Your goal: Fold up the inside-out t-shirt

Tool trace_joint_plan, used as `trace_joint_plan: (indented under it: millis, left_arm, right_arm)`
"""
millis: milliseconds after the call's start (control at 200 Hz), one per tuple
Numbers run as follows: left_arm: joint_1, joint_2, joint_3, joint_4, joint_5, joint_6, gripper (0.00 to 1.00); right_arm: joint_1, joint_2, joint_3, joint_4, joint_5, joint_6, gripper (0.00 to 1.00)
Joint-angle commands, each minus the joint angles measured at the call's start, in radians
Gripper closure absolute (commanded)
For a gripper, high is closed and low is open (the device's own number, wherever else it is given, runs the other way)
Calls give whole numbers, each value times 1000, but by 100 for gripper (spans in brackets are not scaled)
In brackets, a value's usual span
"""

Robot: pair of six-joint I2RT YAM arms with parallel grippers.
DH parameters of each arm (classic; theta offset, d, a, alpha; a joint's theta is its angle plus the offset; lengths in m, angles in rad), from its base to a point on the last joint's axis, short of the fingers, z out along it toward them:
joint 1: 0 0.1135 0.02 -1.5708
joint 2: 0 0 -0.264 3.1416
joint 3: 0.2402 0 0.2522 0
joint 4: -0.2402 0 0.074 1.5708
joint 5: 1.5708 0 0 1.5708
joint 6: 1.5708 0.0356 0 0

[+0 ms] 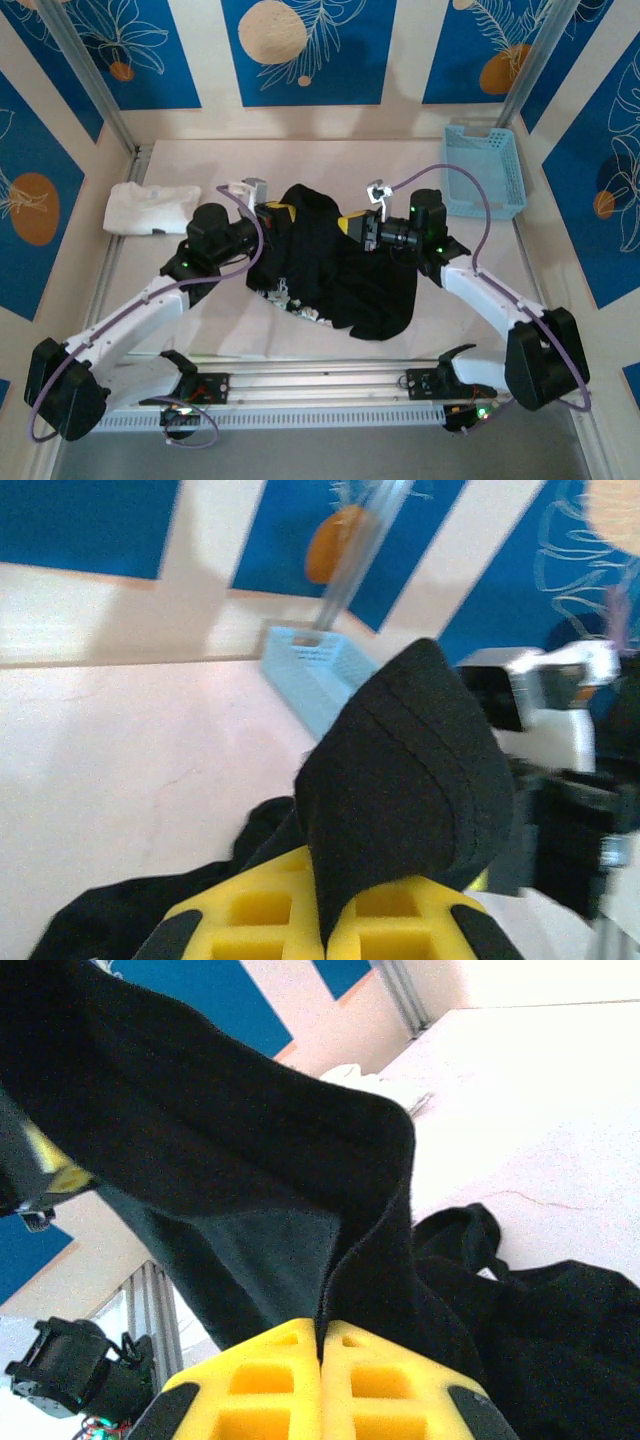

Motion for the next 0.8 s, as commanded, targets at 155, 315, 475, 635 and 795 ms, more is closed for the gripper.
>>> trace_joint_plan:
  millis: [155, 315, 475, 635, 795]
  left_arm:
    - [15, 158, -3, -33, -154, -58, 100]
    - [13, 296, 36, 17, -75, -110, 100]
    - [9, 389, 63, 56, -40, -139, 99]
    - [11, 438, 93, 63, -37, -130, 98]
    - [47, 477, 162, 12, -65, -87, 99]
  right_arm:
    - [16, -75, -73, -198, 212, 36, 100]
    - [30, -75, -69, -247, 303, 40, 100]
    - [29, -55, -20, -338, 408, 12, 100]
    - [22, -24, 33, -352, 456, -4, 100]
    - [11, 105, 161, -336, 435, -1, 100]
